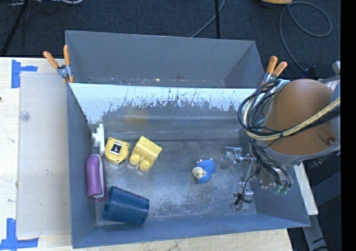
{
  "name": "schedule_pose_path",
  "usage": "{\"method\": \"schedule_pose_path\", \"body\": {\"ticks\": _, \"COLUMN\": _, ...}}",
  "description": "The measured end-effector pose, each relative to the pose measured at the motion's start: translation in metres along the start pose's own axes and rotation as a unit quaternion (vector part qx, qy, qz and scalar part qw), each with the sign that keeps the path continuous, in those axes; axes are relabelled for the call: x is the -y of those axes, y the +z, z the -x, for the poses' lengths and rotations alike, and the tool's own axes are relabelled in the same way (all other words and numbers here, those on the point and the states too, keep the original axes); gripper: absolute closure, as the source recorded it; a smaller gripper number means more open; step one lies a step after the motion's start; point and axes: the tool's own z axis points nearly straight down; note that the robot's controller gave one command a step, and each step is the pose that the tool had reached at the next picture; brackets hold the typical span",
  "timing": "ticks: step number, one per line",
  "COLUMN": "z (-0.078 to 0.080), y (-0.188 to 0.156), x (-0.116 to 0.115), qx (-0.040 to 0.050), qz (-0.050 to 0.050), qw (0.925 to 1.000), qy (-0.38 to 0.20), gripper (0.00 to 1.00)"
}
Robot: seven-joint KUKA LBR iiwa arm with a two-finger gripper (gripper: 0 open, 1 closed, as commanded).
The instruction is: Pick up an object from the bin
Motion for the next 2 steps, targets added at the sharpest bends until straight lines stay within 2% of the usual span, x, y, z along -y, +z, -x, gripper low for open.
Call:
{"method": "schedule_pose_path", "body": {"ticks": 1, "z": 0.001, "y": -0.004, "x": 0.0, "qx": 0.0041, "qz": 0.0, "qw": 1.0, "qy": -0.001, "gripper": 0.0}}
{"method": "schedule_pose_path", "body": {"ticks": 2, "z": 0.048, "y": 0.019, "x": -0.007, "qx": 0.0045, "qz": -0.001, "qw": 0.9937, "qy": -0.112, "gripper": 0.0}}
